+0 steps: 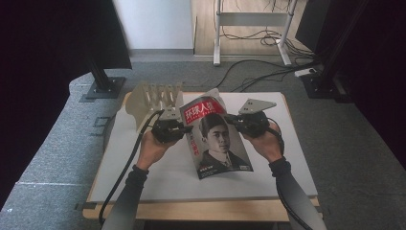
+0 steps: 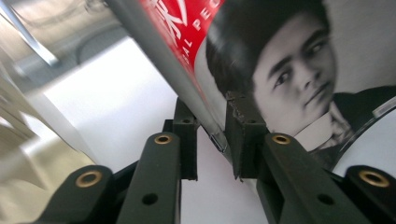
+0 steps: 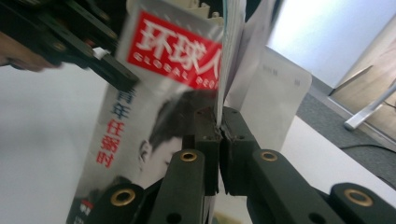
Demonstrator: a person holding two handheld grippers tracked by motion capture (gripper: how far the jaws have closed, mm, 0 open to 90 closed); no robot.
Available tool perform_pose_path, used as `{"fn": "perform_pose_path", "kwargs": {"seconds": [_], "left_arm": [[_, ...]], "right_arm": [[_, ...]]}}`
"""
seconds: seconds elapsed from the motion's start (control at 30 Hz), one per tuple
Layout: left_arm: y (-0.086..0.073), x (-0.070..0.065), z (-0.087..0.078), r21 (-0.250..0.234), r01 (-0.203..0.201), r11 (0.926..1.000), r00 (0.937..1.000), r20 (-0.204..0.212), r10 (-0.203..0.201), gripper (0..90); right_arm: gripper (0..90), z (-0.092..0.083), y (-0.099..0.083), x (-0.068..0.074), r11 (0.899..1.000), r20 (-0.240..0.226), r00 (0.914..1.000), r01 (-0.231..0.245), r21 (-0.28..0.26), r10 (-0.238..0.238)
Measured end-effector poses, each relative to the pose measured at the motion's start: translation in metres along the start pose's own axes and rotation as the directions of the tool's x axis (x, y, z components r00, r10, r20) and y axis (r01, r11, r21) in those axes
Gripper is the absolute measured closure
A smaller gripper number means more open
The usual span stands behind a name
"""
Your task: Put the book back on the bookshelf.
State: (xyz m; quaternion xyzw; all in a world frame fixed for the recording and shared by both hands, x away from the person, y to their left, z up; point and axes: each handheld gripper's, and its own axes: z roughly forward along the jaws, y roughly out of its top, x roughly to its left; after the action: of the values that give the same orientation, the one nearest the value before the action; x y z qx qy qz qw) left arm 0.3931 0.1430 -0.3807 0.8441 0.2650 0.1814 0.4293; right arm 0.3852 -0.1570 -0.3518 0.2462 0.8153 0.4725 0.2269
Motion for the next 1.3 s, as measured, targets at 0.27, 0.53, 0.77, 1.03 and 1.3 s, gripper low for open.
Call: {"fn": "perform_pose_path", "kwargs": {"seconds": [0.27,0.53,0.77,1.03,1.3], "left_arm": [[0.005,-0.015,-0.024,-0.038,-0.089,0.9953,0.9951,-0.046,0.088,81.2],[0.011,-0.028,-0.023,-0.067,-0.111,0.9915,0.9927,0.038,0.114,72.3],[0.027,-0.019,0.0,-0.078,-0.059,0.9952,0.9978,0.024,0.061,68.6],[0.033,-0.023,0.007,-0.046,-0.079,0.9958,0.9954,0.05,0.081,71.1],[0.031,-0.02,0.005,-0.038,-0.074,0.9965,0.996,0.047,0.076,86.6]], "right_arm": [[85.9,0.001,-0.018,-0.009,0.999,0.014,0.9985,-0.052,-0.007,0.053],[86.0,-0.02,-0.032,-0.007,0.998,-0.011,0.9983,-0.057,-0.025,0.057],[86.2,-0.028,-0.042,-0.011,0.997,-0.026,0.9974,-0.068,-0.044,0.067],[85.9,-0.03,-0.044,-0.011,0.998,-0.038,0.9979,-0.053,-0.042,0.052],[78.1,-0.027,-0.046,-0.014,0.997,-0.003,0.9974,-0.072,-0.018,0.072]]}}
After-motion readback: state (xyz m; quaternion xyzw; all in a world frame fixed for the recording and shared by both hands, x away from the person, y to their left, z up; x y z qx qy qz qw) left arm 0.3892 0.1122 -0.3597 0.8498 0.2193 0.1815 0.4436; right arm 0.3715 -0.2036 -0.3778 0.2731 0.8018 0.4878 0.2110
